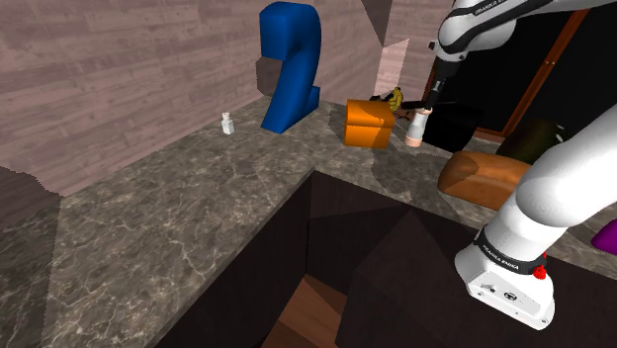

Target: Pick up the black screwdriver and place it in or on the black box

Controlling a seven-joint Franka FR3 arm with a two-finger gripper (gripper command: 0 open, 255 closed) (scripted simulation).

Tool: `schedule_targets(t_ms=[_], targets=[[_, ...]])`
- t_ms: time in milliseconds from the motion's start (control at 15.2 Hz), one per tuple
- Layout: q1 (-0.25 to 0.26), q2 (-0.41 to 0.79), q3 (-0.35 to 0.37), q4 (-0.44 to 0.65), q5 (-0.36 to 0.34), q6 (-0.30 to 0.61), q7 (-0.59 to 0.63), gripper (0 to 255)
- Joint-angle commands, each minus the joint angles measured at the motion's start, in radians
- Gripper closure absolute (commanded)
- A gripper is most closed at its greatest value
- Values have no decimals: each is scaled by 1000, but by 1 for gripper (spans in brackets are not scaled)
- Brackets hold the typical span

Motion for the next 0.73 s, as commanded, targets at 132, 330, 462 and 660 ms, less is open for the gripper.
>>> schedule_targets(t_ms=[132, 330, 462, 660], targets=[[-10, 85, -78, 89, 52, 1, -126, 255], [-20, 166, -136, 167, 116, -2, -234, 255], [-31, 227, -170, 225, 169, -9, -311, 255], [-63, 330, -209, 322, 265, -28, -429, 255]])
